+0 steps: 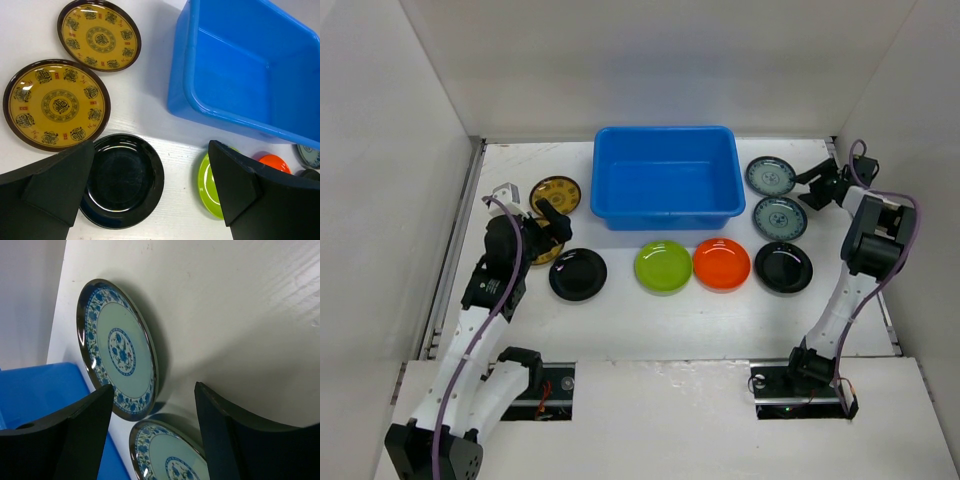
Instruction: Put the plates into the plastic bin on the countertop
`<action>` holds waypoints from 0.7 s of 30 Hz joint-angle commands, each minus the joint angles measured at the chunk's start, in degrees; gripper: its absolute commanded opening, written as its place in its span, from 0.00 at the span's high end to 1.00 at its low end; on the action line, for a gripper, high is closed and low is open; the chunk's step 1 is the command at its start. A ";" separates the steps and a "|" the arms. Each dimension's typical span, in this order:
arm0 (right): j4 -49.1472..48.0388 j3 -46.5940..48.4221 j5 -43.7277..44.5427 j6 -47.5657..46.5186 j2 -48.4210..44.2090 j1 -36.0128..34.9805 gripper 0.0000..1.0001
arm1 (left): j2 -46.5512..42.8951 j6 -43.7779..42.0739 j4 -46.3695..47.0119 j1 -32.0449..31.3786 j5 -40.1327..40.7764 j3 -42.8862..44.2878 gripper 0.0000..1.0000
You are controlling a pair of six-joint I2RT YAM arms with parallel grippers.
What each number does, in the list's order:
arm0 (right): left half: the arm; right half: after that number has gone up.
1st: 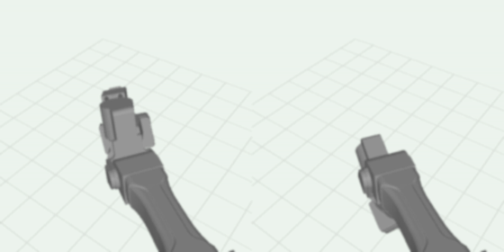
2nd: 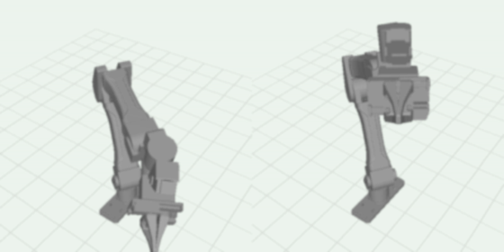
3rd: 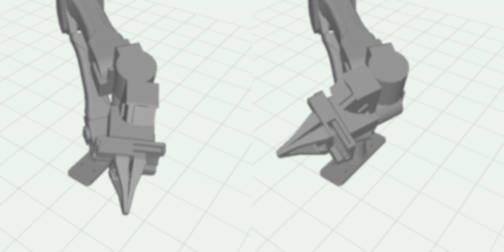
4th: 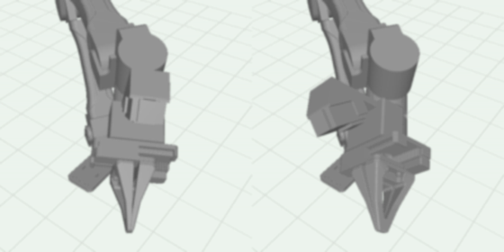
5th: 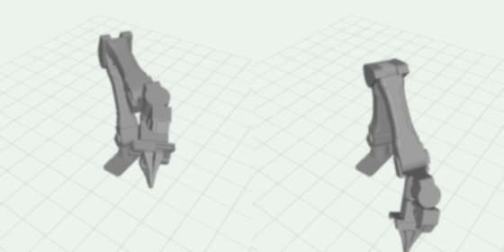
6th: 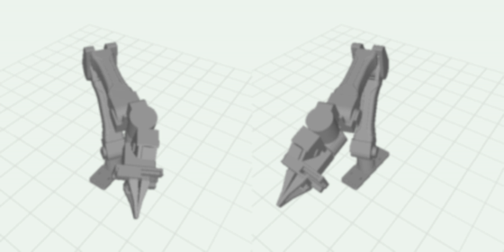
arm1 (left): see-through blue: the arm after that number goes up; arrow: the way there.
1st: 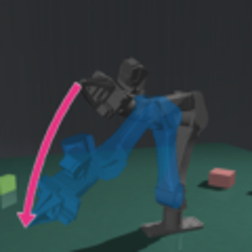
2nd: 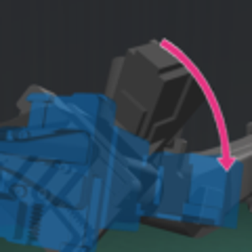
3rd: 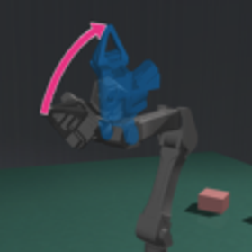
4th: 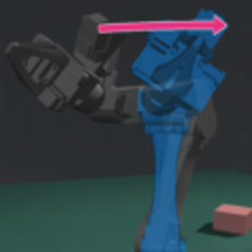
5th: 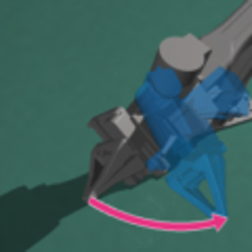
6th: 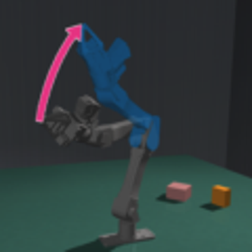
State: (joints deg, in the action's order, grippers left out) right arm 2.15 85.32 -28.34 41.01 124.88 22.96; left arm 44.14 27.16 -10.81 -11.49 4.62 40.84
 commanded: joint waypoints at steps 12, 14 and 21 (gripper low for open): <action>-2.06 6.88 -0.93 3.89 6.78 -4.46 0.69 | -1.86 0.62 2.02 3.36 -2.69 -1.20 0.00; -3.64 6.70 -1.02 4.86 6.96 -4.55 0.86 | -2.13 0.79 2.02 3.44 -2.86 -1.29 0.00; -7.33 6.00 -0.93 6.62 4.86 -4.28 1.00 | -1.25 0.97 2.02 3.45 -2.86 -1.55 0.00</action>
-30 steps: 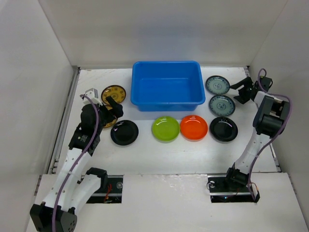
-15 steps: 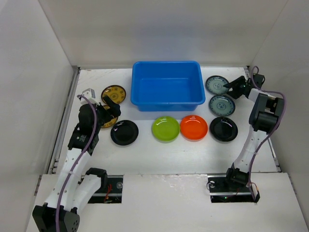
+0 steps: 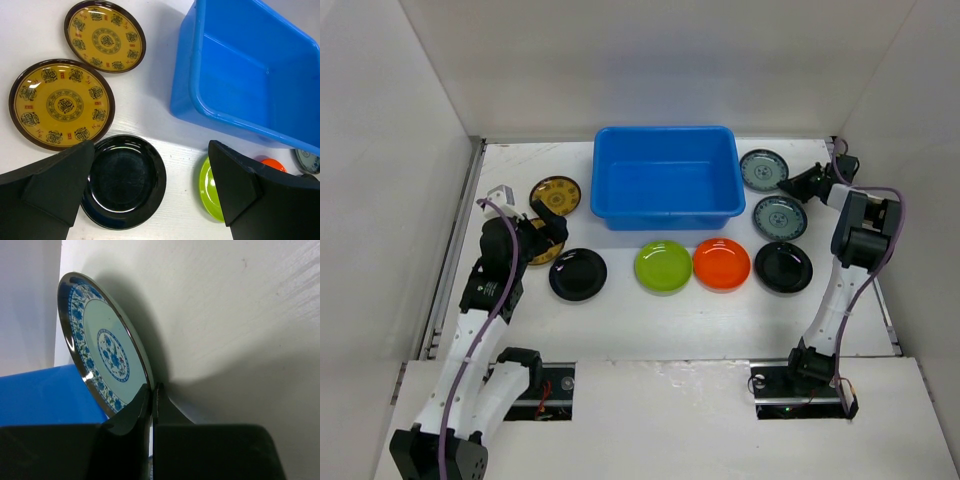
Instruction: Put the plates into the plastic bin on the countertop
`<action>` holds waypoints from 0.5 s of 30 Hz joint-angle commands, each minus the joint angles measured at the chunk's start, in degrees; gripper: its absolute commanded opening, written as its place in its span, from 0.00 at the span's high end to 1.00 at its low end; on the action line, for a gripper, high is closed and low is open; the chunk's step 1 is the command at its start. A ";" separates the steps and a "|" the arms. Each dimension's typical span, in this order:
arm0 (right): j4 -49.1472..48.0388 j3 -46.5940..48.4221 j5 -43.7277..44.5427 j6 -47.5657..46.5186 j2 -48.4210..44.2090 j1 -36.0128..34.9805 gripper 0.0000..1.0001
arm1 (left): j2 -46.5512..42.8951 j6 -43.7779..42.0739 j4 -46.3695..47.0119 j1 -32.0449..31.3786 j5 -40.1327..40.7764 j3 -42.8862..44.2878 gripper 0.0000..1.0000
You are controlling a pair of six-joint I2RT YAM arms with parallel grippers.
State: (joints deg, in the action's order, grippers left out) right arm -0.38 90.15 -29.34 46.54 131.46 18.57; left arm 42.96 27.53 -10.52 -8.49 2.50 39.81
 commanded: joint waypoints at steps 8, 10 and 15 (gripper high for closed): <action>-14.56 0.02 1.22 6.36 -15.95 -0.24 1.00 | 2.12 -1.86 3.05 -0.34 -0.74 0.53 0.00; -14.30 1.60 1.30 6.28 -19.03 -1.90 1.00 | 2.83 -2.39 3.14 -0.78 -0.74 0.88 0.00; -7.21 7.48 -0.53 3.92 -22.30 -10.50 1.00 | 5.55 -3.01 4.02 -1.74 -1.09 1.06 0.00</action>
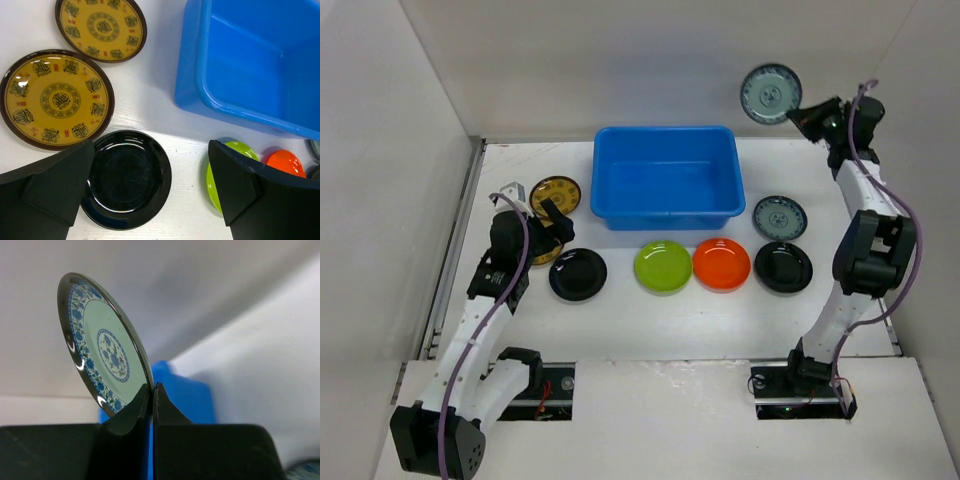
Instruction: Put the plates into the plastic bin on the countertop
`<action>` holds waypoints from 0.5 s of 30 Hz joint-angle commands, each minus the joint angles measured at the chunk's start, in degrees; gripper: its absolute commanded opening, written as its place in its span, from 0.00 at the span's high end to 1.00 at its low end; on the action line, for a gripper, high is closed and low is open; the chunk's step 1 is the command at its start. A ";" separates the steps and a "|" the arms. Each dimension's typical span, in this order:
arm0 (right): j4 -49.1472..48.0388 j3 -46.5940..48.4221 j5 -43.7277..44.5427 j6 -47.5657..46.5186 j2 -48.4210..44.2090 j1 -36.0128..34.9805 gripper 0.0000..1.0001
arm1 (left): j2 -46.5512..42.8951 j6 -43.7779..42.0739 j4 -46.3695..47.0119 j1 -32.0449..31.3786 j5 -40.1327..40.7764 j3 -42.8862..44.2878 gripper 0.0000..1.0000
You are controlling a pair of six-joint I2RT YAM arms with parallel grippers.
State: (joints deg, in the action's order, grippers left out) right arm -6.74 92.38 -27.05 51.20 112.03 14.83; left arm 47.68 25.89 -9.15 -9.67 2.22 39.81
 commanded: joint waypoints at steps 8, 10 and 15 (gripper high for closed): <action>19.81 14.75 3.74 -16.11 4.76 -23.47 1.00 | 3.12 -1.63 3.08 -0.83 -4.33 1.67 0.00; 23.34 17.12 6.03 -18.76 7.58 -25.93 1.00 | 2.77 -1.63 3.08 -0.83 -4.68 1.67 0.00; 28.89 22.22 11.22 -22.63 13.56 -29.72 0.99 | 1.54 -1.72 2.73 -0.65 -4.77 1.15 0.00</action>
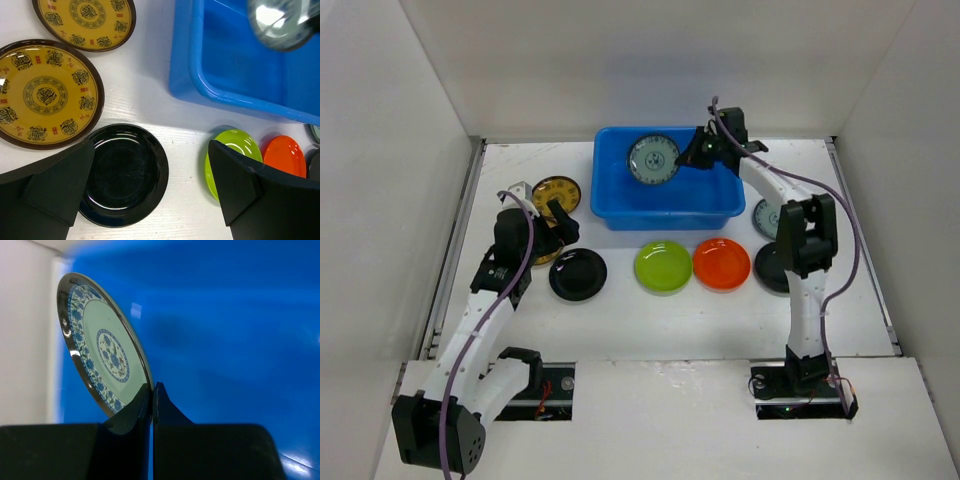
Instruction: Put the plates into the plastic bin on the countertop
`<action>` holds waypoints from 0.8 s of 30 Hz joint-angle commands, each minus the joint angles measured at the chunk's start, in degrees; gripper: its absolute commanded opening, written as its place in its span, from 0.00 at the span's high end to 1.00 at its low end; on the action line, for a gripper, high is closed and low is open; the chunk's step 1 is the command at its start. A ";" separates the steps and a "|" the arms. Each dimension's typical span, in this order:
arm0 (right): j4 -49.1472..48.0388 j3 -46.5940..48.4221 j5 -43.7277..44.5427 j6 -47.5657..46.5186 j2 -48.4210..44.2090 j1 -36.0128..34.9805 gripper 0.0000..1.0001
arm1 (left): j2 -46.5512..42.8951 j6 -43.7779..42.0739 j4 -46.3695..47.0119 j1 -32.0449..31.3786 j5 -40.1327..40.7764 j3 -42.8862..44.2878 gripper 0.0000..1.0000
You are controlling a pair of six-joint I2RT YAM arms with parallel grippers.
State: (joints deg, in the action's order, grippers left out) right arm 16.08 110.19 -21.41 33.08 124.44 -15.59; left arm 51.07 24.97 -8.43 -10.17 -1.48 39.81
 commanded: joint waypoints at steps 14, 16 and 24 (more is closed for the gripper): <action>14.25 9.78 12.79 -9.70 7.22 -0.97 0.75 | -3.17 -0.89 0.43 0.82 -1.07 1.14 0.00; 14.33 9.43 12.53 -10.23 6.26 -0.97 0.64 | -2.64 -0.89 0.43 0.73 -1.07 1.23 0.00; 13.29 4.26 12.97 -12.43 -1.81 -1.50 0.36 | 0.78 -0.63 1.04 -0.76 -3.09 2.81 0.00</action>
State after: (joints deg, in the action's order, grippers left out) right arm 31.00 116.07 -9.26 22.52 131.44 -16.27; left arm 51.44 24.88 -8.82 -10.37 -2.94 39.90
